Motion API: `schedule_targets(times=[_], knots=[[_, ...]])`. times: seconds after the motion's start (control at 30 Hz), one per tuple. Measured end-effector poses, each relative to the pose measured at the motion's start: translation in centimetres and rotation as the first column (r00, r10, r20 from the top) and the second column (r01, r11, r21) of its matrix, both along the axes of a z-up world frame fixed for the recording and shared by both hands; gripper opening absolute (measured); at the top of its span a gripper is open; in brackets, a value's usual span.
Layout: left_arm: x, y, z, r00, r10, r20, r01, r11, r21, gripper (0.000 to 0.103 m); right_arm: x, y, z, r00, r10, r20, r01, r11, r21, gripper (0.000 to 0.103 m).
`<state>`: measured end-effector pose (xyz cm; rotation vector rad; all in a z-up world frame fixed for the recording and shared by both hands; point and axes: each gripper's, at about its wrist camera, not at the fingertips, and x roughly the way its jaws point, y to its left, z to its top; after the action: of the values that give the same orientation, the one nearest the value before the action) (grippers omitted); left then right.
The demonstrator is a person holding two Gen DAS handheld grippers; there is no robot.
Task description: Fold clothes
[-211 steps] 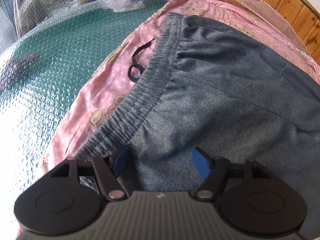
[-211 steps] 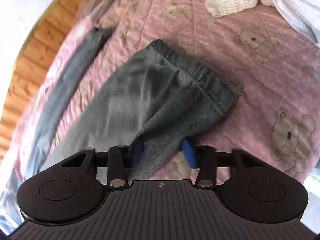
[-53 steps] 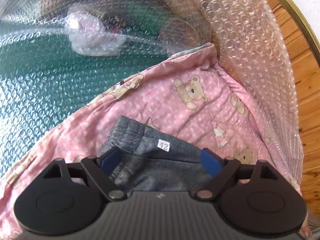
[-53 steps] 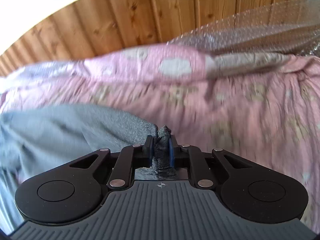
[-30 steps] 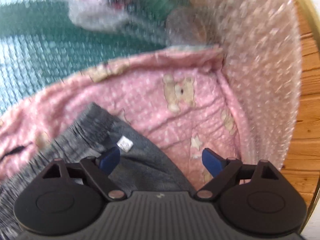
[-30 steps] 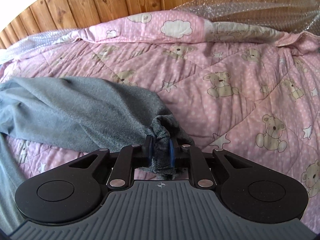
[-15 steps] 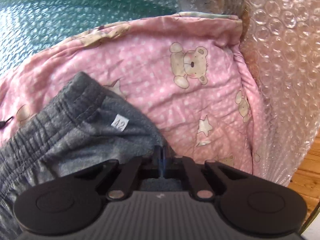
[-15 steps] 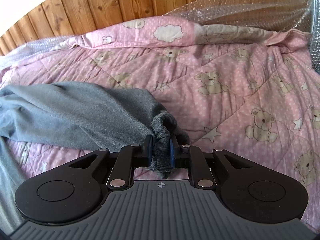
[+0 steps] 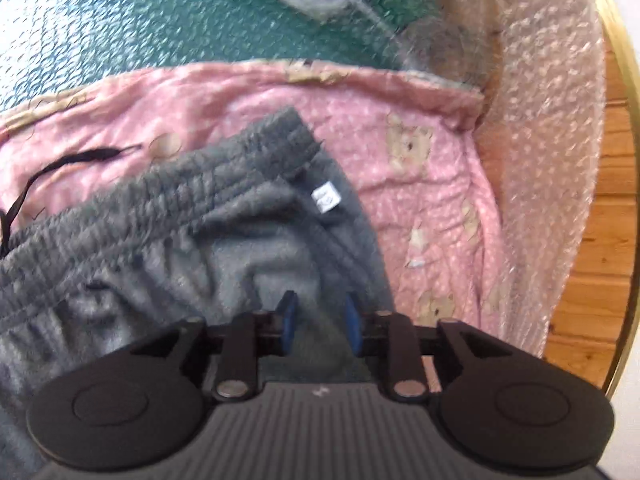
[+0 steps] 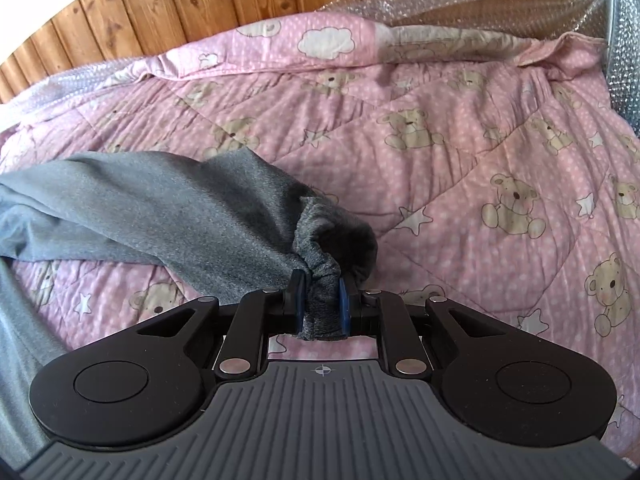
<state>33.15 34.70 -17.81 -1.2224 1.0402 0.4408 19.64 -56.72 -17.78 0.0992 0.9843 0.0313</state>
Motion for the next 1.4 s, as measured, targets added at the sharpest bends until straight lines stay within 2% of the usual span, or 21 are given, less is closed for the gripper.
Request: schedule_targets(times=[0.07, 0.1, 0.13, 0.3, 0.37, 0.4, 0.43, 0.47, 0.53, 0.67, 0.73, 0.83, 0.9, 0.93, 0.97, 1.03, 1.1, 1.17, 1.23, 1.33, 1.4], knots=[[0.2, -0.1, 1.0, 1.0, 0.005, 0.012, -0.005, 0.999, 0.039, 0.037, 0.0, -0.1, -0.1, 1.0, 0.003, -0.006, -0.003, 1.0, -0.001, 0.015], [0.5, -0.3, 1.4, 1.0, 0.005, 0.025, -0.006, 0.999, 0.047, 0.05, 0.0, -0.2, -0.1, 1.0, 0.005, -0.009, -0.005, 1.0, -0.002, 0.015], [1.0, -0.4, 1.7, 1.0, -0.005, 0.026, 0.004, 0.999, 0.053, 0.055, 0.0, -0.2, -0.1, 1.0, 0.004, -0.009, -0.004, 1.0, -0.002, 0.016], [5.3, -1.5, 0.9, 0.994, -0.073, -0.079, 0.08, 0.993, 0.086, 0.057, -0.2, -0.4, -0.3, 1.0, -0.001, -0.008, 0.001, 1.0, -0.002, 0.016], [6.5, -1.9, -0.1, 0.984, -0.097, -0.147, 0.104, 0.994, 0.042, 0.053, -0.3, -0.4, -0.4, 1.0, -0.003, -0.008, 0.003, 1.0, -0.001, 0.016], [6.8, -2.1, -0.3, 0.98, -0.103, -0.171, 0.11, 0.993, 0.036, 0.039, -0.3, -0.4, -0.5, 1.0, -0.003, -0.008, 0.003, 1.0, -0.001, 0.017], [7.0, -2.3, -0.4, 0.977, -0.119, -0.179, 0.128, 0.991, 0.039, 0.011, -0.4, -0.5, -0.5, 1.0, -0.004, -0.007, 0.004, 1.0, -0.001, 0.017], [6.9, -2.4, -0.2, 0.977, -0.127, -0.171, 0.136, 0.99, 0.044, 0.004, -0.4, -0.5, -0.6, 1.0, -0.005, -0.007, 0.005, 1.0, -0.001, 0.017], [6.5, -2.6, 0.6, 0.979, -0.142, -0.148, 0.152, 0.987, 0.059, 0.003, -0.5, -0.6, -0.7, 1.0, -0.007, -0.007, 0.007, 1.0, -0.001, 0.017], [3.6, -3.0, 3.2, 0.981, -0.181, -0.074, 0.186, 0.98, 0.065, 0.003, -0.8, -0.3, 2.3, 0.998, 0.021, 0.066, -0.018, 0.999, -0.04, 0.016], [1.0, -3.0, 4.9, 0.98, -0.196, -0.025, 0.197, 0.979, 0.06, 0.003, -1.2, -0.1, 3.9, 0.994, 0.066, 0.086, -0.057, 0.993, -0.104, 0.016], [-4.0, -2.9, 6.7, 0.974, -0.225, 0.03, 0.223, 0.973, 0.053, 0.003, -1.9, 0.5, 4.3, 0.988, 0.149, 0.044, -0.135, 0.964, -0.227, 0.016], [-7.8, -2.5, 6.3, 0.973, -0.228, 0.022, 0.227, 0.974, 0.021, 0.003, -2.3, 0.4, 3.6, 0.991, 0.131, 0.007, -0.127, 0.967, -0.219, 0.023], [-9.4, -2.2, 5.8, 0.973, -0.229, 0.023, 0.229, 0.973, 0.001, 0.003, -2.7, 0.3, 3.2, 0.994, 0.108, -0.008, -0.107, 0.971, -0.214, 0.034], [-10.4, -2.1, 5.2, 0.974, -0.224, 0.017, 0.225, 0.974, -0.008, 0.003, -3.1, -0.1, 2.9, 0.998, 0.06, -0.018, -0.062, 0.983, -0.174, 0.038], [-12.4, -1.8, 4.1, 0.976, -0.216, 0.007, 0.216, 0.976, -0.026, 0.003, -4.5, -1.2, 2.9, 0.996, -0.093, -0.011, 0.093, 0.995, -0.021, 0.041], [-12.7, -1.8, 3.8, 0.976, -0.217, 0.009, 0.217, 0.976, -0.019, 0.003, -6.5, -2.2, 2.9, 0.961, -0.275, -0.004, 0.273, 0.952, 0.139, 0.046], [-13.0, -1.8, 3.4, 0.976, -0.219, 0.011, 0.219, 0.976, -0.012, 0.003, -8.8, -3.0, 1.9, 0.904, -0.426, -0.04, 0.412, 0.838, 0.357, 0.047], [-12.7, -2.0, 3.5, 0.972, -0.233, 0.026, 0.233, 0.973, 0.004, 0.003, -10.3, -3.5, 0.5, 0.843, -0.529, -0.096, 0.497, 0.697, 0.517, 0.048], [-12.2, -2.5, 3.7, 0.965, -0.262, 0.024, 0.261, 0.965, 0.029, 0.003, -10.2, -3.4, -1.5, 0.779, -0.609, -0.15, 0.554, 0.556, 0.62, 0.057], [-12.1, -3.0, 3.8, 0.959, -0.283, 0.016, 0.282, 0.958, 0.045, 0.003, -9.1, -3.0, -2.3, 0.76, -0.63, -0.159, 0.561, 0.513, 0.65, 0.068]])
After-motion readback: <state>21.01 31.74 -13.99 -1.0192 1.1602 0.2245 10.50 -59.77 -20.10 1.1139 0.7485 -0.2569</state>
